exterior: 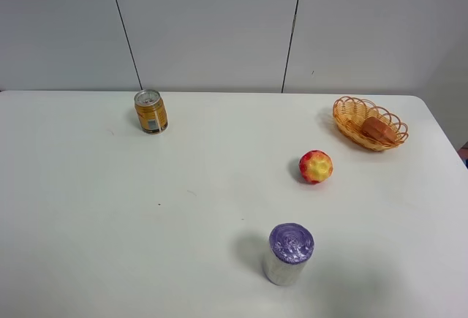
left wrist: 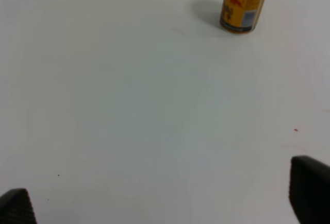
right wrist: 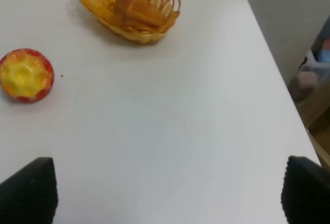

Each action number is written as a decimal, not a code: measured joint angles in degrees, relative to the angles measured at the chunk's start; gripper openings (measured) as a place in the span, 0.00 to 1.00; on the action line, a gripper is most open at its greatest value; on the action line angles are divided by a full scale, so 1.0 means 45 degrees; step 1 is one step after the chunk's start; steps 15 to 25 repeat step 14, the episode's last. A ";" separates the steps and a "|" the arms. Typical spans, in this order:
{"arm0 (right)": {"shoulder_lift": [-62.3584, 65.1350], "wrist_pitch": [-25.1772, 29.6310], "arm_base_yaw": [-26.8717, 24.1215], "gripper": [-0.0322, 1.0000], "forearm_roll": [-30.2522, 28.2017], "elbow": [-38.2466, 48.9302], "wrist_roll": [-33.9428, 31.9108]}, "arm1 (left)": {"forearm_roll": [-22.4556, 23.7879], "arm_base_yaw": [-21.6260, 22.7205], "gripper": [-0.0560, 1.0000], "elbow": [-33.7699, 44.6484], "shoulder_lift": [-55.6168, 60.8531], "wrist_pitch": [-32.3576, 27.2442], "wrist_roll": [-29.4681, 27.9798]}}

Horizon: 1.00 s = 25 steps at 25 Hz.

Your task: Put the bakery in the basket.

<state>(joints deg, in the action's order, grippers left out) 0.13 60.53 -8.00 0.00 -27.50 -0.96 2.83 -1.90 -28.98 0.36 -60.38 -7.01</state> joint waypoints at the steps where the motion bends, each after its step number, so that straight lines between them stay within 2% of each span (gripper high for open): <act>1: 0.0000 0.0000 0.0000 0.86 0.0000 0.0015 0.0012 | 0.0000 0.0000 1.00 0.0000 0.0000 0.0000 0.0000; 25: 0.0000 0.0000 0.0000 0.86 0.0000 0.0015 0.0055 | 0.0000 0.0000 1.00 0.0000 0.0000 0.0000 0.0000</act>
